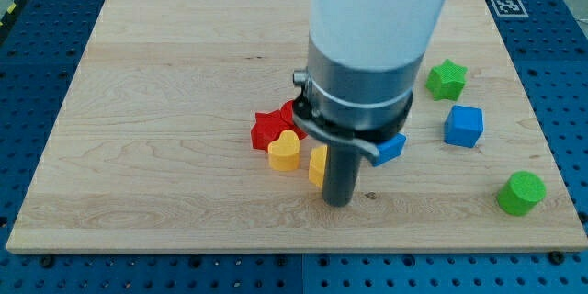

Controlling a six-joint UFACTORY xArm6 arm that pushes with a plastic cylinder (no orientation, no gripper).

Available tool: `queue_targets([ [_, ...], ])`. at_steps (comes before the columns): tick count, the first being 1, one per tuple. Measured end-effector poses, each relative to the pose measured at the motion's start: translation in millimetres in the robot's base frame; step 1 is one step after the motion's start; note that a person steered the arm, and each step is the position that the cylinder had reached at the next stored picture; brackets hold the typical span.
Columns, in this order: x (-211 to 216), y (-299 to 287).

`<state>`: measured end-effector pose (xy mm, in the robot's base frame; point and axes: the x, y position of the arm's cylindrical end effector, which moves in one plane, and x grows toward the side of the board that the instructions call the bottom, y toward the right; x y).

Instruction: Push the blue triangle towards the bottom right

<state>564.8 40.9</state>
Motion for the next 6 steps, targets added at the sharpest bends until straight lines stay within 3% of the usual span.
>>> queue_targets([
  [2, -49.9, -11.5],
  [3, -54.2, -10.9],
  [6, -54.2, 78.0],
])
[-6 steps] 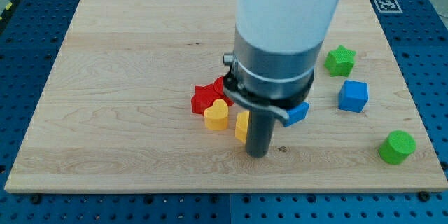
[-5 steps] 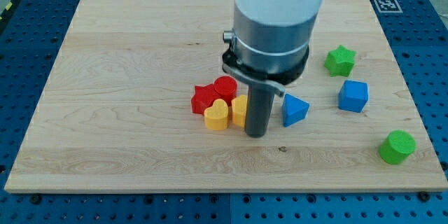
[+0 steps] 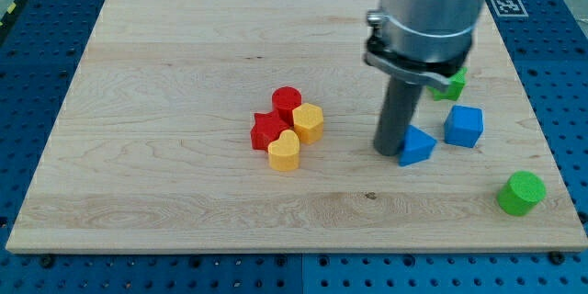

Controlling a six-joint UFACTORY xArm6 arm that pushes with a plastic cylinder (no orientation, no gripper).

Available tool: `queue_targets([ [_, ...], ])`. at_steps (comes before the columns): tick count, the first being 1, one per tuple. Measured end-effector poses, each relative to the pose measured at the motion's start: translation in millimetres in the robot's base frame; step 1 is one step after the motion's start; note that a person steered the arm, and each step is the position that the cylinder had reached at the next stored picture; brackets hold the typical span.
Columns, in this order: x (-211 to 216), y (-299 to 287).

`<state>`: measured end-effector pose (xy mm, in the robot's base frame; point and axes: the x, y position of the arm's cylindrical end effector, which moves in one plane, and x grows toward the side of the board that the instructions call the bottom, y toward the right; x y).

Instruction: Push the blue triangle towards the bottom right

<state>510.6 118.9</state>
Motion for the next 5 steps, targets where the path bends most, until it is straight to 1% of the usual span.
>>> queue_targets([
  [1, 0.0, 36.4],
  [2, -1.0, 42.6],
  [3, 10.1, 31.2],
  [4, 46.1, 18.4],
  [5, 60.4, 59.7],
])
